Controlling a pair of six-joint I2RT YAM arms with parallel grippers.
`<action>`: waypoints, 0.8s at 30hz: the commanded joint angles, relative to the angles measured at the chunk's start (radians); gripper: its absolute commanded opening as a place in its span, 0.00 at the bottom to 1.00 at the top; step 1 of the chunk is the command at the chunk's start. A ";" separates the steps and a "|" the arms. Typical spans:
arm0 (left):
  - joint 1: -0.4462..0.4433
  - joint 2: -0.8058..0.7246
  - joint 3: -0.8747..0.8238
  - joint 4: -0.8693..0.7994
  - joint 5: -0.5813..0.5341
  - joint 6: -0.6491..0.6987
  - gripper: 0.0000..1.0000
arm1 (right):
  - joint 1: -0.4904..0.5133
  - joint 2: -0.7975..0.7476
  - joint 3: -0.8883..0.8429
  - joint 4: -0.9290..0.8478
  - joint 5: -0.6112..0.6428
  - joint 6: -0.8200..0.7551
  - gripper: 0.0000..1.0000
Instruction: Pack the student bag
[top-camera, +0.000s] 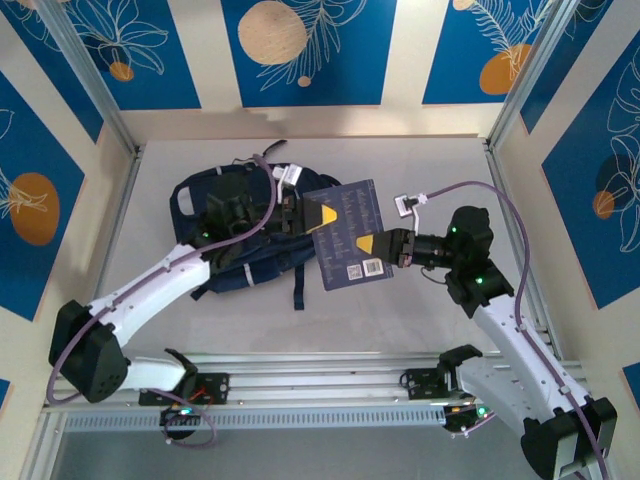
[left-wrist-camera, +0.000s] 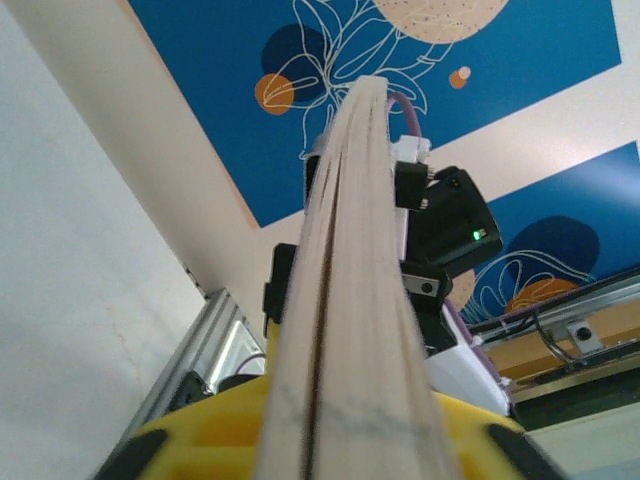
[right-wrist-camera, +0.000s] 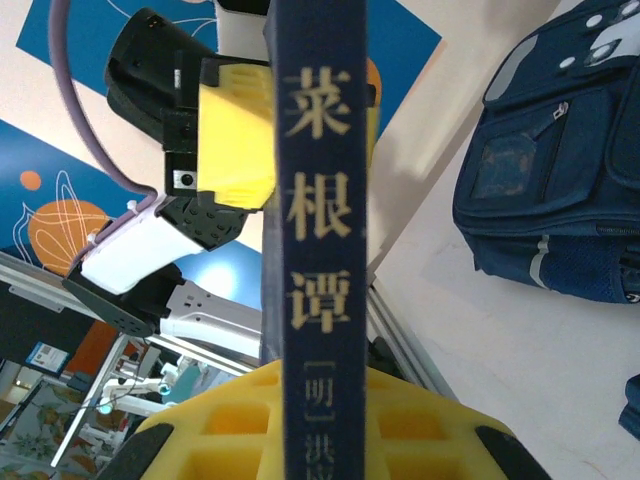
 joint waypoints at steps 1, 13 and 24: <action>-0.007 -0.044 -0.023 0.079 0.024 0.003 0.00 | -0.008 0.007 0.014 -0.043 0.029 -0.039 0.00; -0.005 -0.154 -0.086 0.086 -0.285 -0.045 0.00 | 0.072 -0.193 -0.140 0.038 0.427 0.162 0.82; -0.032 -0.197 -0.141 0.131 -0.553 -0.198 0.00 | 0.349 -0.172 -0.215 0.333 0.783 0.232 0.95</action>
